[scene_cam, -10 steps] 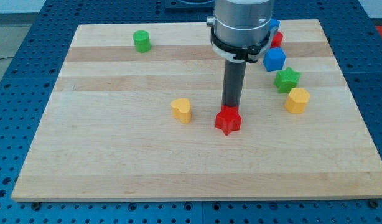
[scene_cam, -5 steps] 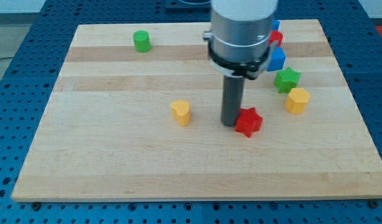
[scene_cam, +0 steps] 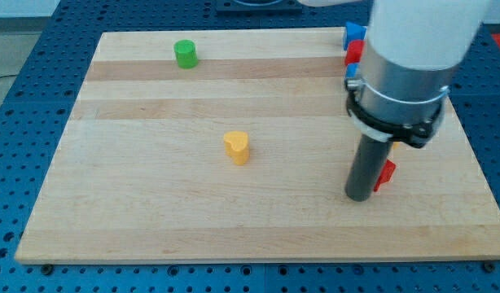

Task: Push the red star below the yellow hexagon

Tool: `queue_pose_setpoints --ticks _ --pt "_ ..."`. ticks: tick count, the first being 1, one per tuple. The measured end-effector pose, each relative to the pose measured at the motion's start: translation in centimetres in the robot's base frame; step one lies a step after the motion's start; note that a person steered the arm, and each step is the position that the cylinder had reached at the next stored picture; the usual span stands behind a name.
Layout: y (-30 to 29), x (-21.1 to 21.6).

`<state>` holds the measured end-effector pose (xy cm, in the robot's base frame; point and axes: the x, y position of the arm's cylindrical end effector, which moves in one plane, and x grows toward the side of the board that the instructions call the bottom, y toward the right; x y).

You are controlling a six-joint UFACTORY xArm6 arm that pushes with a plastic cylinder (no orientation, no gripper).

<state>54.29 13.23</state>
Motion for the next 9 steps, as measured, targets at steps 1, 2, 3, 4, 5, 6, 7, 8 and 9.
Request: queue_pose_setpoints --ticks 1,2,3,4,5,6,7,8,9 --pt "1.9 0.0" --pt "2.3 -0.1" --pt "-0.2 0.1" --pt "-5.7 0.1" --pt "-5.6 -0.6" --pt "-4.6 -2.2" --pt "0.1 -2.4" --pt "1.6 -2.9" --pt "0.2 -3.3"
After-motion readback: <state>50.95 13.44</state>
